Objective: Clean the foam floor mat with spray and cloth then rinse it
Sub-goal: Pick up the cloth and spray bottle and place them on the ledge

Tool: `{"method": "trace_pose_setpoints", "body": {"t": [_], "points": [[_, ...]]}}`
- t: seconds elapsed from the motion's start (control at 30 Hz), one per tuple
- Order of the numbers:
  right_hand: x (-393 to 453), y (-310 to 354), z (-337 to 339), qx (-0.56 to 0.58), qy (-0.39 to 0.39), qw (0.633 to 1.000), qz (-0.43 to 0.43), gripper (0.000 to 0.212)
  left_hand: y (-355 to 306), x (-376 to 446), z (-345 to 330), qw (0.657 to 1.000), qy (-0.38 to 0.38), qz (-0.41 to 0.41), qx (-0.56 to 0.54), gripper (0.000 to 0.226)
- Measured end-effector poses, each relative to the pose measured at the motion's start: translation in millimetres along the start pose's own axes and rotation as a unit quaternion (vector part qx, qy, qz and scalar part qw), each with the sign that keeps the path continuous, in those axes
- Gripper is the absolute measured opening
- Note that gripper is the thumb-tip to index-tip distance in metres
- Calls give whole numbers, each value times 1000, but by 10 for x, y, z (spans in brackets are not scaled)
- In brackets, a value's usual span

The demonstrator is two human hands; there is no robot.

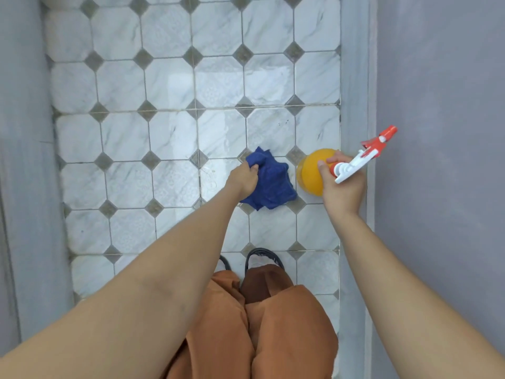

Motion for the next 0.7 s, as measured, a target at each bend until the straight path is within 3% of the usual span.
{"method": "trace_pose_setpoints", "body": {"t": [0.13, 0.33, 0.47, 0.53, 0.6, 0.7], "points": [[-236, 462, 214, 6, 30, 1000, 8, 9, -176, -470, 219, 998, 7, -27, -54, 37], [-670, 1701, 813, 7, 57, 998, 16, 12, -763, -1720, 989, 984, -13, -54, -167, 23], [-975, 2772, 1270, -6, 76, 996, 51, 12, -1268, -2654, 1754, 968, -6, -80, -237, 62], [-1181, 3467, 1554, -10, 89, 993, 75, 11, -1580, -3202, 2224, 962, 6, -87, -257, 71], [-1369, 4130, 1797, -16, 95, 990, 104, 11, -1828, -3663, 2677, 963, 11, -92, -253, 62], [-1660, 4984, 2081, -7, 89, 986, 143, 13, -2115, -4285, 3306, 967, 15, -112, -228, 17]]}}
Point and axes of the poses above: each hand's wrist, its own x-axis towards the middle knuckle, its own z-axis out of the back of the hand, y = z × x, the point moved 1 cm from there along x, towards the middle knuckle, and after that the axes turned 3 degrees about y, right-handed, at the moved point
